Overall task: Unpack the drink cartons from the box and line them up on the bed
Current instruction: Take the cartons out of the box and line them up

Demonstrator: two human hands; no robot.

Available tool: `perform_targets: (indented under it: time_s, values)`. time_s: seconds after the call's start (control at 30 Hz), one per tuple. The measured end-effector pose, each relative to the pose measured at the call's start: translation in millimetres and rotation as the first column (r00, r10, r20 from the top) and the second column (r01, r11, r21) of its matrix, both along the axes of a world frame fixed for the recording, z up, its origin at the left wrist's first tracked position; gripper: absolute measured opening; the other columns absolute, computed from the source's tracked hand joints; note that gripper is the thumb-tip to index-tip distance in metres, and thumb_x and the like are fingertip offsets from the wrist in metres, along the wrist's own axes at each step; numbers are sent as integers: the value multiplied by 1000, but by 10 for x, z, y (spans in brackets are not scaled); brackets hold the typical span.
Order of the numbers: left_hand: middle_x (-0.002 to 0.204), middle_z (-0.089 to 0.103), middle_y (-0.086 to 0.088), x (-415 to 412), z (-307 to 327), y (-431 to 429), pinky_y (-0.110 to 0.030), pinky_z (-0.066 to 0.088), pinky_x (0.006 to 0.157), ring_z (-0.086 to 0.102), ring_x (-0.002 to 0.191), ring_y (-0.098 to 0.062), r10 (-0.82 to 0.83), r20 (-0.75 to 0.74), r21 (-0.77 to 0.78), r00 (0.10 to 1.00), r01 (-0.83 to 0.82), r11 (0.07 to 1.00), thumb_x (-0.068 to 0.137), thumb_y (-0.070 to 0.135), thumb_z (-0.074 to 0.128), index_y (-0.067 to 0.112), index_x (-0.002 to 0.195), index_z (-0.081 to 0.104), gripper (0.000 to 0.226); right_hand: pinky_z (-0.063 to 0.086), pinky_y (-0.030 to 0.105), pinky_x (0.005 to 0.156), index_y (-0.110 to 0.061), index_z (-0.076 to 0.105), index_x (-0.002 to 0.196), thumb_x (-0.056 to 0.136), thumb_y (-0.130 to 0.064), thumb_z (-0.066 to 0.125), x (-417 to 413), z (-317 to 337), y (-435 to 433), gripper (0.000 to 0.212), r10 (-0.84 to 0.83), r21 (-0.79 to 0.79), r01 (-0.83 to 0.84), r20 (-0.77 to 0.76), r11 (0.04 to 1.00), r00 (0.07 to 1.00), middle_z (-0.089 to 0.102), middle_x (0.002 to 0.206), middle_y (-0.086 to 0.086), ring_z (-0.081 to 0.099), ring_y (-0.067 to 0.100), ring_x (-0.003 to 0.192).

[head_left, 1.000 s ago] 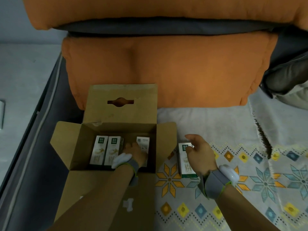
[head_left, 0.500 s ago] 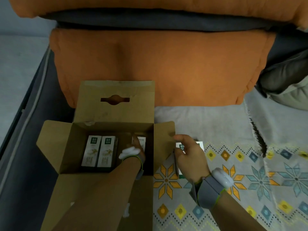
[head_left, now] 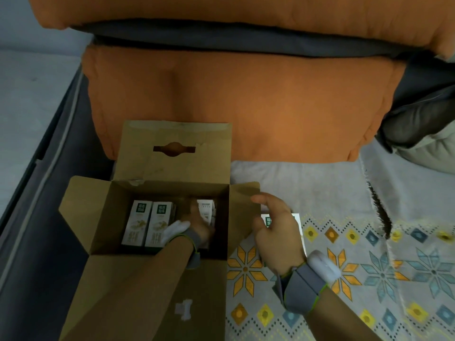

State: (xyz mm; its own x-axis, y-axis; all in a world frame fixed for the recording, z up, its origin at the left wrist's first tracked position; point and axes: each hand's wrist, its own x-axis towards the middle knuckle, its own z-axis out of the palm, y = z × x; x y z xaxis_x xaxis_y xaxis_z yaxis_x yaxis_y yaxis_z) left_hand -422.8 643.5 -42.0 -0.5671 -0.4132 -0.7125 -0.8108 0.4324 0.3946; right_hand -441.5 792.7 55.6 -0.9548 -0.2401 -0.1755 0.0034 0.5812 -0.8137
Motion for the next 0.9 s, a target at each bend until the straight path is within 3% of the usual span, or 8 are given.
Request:
perform_targets:
  time_s: [0.1,0.3,0.37,0.47,0.53,0.63,0.73,0.9]
  values:
    - [134,53,-15,152,124,-141,-34,48,81,58,110,-35,20,-44,29,999,-19,999,83,18,64,20,148,-11,99,47,37,93,-14,59,114,80,3,54,41,104,-137,38,46,-42,-46,5,998,999,56,123,7,58,27,101]
    - [121,55,9,376,477,-319,-26,45,80,54,95,-10,225,-263,234,938,-165,958,81,16,66,37,146,-6,99,35,15,89,-11,58,116,83,-3,58,83,213,-301,33,98,-63,-97,8,993,995,57,120,10,53,22,111]
    - [108,57,19,411,649,-359,-26,51,75,57,89,-3,311,-354,370,882,-173,913,80,14,67,46,144,2,96,37,18,94,-13,56,119,85,-11,59,78,240,-362,34,110,-85,-104,61,991,992,57,121,9,52,20,114]
    - [105,67,7,408,903,-348,-37,56,85,67,98,-11,391,-436,548,811,-106,830,75,21,71,55,138,17,90,46,39,99,-18,48,127,85,-26,61,40,258,-417,44,117,-133,-91,203,987,972,55,128,4,53,19,117]
    - [108,70,7,376,1038,-302,-36,56,87,66,105,-11,411,-460,655,787,-12,756,72,23,71,58,134,24,85,52,39,92,-21,45,122,84,-33,62,31,292,-417,44,131,-208,-71,293,975,947,57,124,-2,58,15,111]
    - [118,67,-1,313,1125,-213,-37,54,91,62,114,-17,436,-425,777,793,73,625,77,11,63,50,137,29,79,56,19,73,-33,45,115,82,-32,64,15,323,-350,38,116,-319,-7,324,948,939,63,104,-13,63,1,93]
    - [122,65,-4,243,1147,-89,-31,56,88,63,113,-17,433,-379,831,818,96,547,88,-5,47,38,140,32,69,56,22,69,-36,51,110,79,-28,69,-46,329,-231,37,65,-307,44,337,951,939,66,99,-12,65,3,87]
    - [116,63,-7,82,1160,259,-29,54,85,62,105,-18,402,-349,822,846,70,565,86,-15,31,17,134,44,59,56,20,62,-26,65,102,74,-12,71,-169,345,42,32,39,-288,52,303,956,952,71,83,-10,66,-2,72]
